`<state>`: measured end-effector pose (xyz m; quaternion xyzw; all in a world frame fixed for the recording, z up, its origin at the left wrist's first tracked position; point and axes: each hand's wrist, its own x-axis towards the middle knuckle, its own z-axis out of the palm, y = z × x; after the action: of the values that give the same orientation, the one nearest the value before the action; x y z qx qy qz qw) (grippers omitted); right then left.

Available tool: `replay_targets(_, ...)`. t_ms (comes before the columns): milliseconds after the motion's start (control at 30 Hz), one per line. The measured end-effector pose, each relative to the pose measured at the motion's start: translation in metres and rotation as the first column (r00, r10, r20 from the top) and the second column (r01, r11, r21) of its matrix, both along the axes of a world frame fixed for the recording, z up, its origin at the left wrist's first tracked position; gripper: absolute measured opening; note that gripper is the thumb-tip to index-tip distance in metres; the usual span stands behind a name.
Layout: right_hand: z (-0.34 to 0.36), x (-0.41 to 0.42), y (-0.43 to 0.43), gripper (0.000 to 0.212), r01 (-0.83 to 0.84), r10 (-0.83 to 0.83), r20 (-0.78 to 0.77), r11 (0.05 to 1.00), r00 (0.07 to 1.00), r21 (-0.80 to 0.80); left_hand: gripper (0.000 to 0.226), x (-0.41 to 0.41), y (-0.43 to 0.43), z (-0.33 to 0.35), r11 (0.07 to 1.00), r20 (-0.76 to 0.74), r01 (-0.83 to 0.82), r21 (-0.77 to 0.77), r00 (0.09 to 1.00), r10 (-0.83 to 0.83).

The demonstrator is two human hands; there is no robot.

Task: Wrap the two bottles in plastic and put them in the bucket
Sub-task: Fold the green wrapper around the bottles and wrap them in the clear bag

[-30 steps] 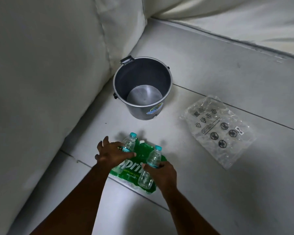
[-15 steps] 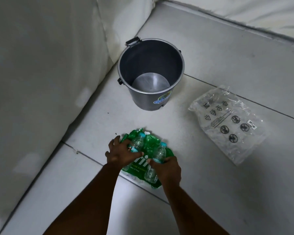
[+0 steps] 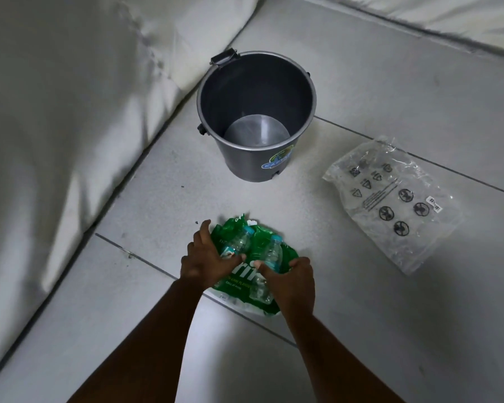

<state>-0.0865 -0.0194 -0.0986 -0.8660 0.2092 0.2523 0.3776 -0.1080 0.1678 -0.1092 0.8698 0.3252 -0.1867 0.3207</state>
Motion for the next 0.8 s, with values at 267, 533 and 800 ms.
replay_targets(267,-0.009,-0.010,-0.016,0.150,0.197,-0.157,-0.199,0.959,0.967,0.202,0.149,0.014,0.033,0.005,0.965,-0.171,-0.029,-0.260,0.985,-0.017)
replay_targets(533,-0.028,0.000,0.013,0.114,0.307,-0.231,-0.273,0.909,0.934,0.280,0.080,0.022,0.027,-0.014,0.907,-0.221,-0.077,-0.415,0.975,-0.019)
replay_targets(800,-0.020,0.006,0.016,0.102,0.033,0.020,-0.222,0.972,0.975,0.232,0.105,-0.008,0.012,-0.019,0.863,-0.236,-0.231,-0.449,0.962,0.135)
